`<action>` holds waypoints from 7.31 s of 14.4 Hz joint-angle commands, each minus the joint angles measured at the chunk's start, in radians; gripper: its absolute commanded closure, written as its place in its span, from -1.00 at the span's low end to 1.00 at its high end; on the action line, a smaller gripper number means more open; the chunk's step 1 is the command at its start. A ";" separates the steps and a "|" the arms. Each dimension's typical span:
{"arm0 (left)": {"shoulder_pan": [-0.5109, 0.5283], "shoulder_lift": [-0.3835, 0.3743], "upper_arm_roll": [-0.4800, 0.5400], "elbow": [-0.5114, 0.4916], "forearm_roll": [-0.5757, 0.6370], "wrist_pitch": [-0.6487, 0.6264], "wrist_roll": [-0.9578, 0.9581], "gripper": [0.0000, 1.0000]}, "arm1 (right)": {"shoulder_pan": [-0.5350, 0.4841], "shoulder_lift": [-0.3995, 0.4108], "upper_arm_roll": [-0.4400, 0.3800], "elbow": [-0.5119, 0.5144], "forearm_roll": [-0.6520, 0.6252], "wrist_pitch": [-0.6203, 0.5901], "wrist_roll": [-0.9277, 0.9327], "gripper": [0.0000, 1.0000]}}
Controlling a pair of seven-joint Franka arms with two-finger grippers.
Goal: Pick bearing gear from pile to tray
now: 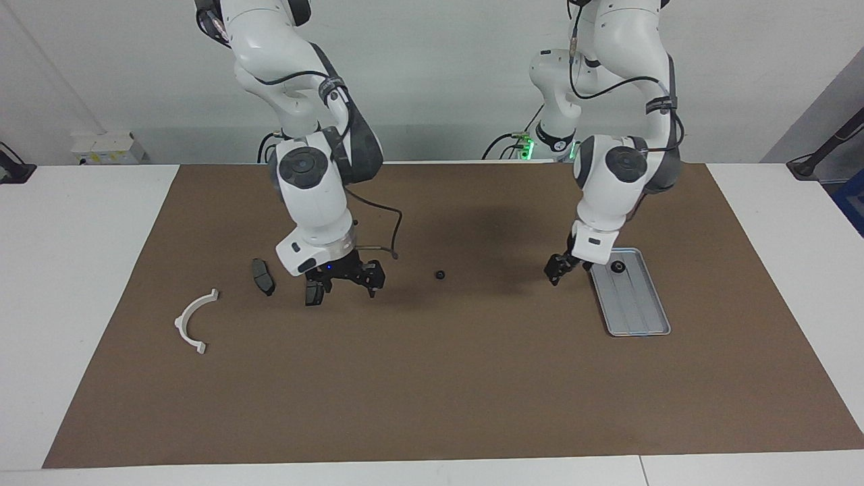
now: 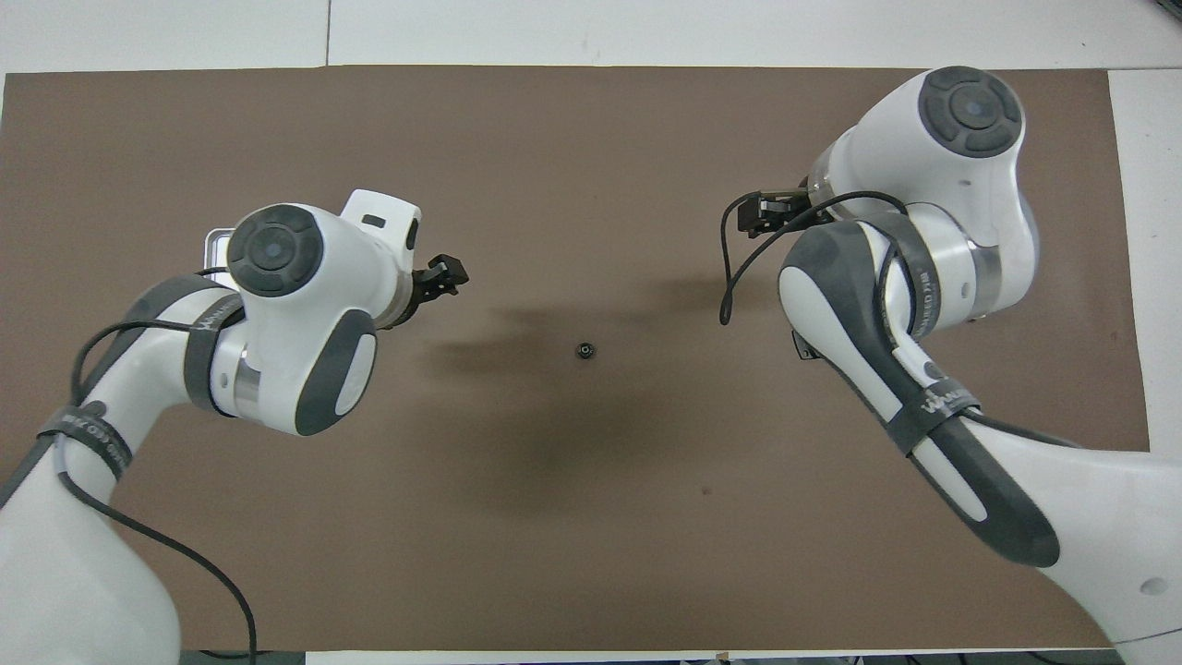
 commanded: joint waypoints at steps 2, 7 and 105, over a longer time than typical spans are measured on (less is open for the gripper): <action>-0.189 0.204 0.025 0.200 -0.013 -0.042 -0.215 -1.00 | -0.133 -0.011 0.015 -0.003 0.005 -0.015 -0.165 -1.00; -0.268 0.263 0.025 0.244 -0.004 -0.045 -0.301 -1.00 | -0.174 -0.092 0.009 -0.006 0.003 -0.020 -0.158 -1.00; 0.402 -0.237 0.032 0.317 0.030 -0.646 0.705 -1.00 | -0.265 -0.437 0.050 -0.038 0.043 -0.488 -0.268 -1.00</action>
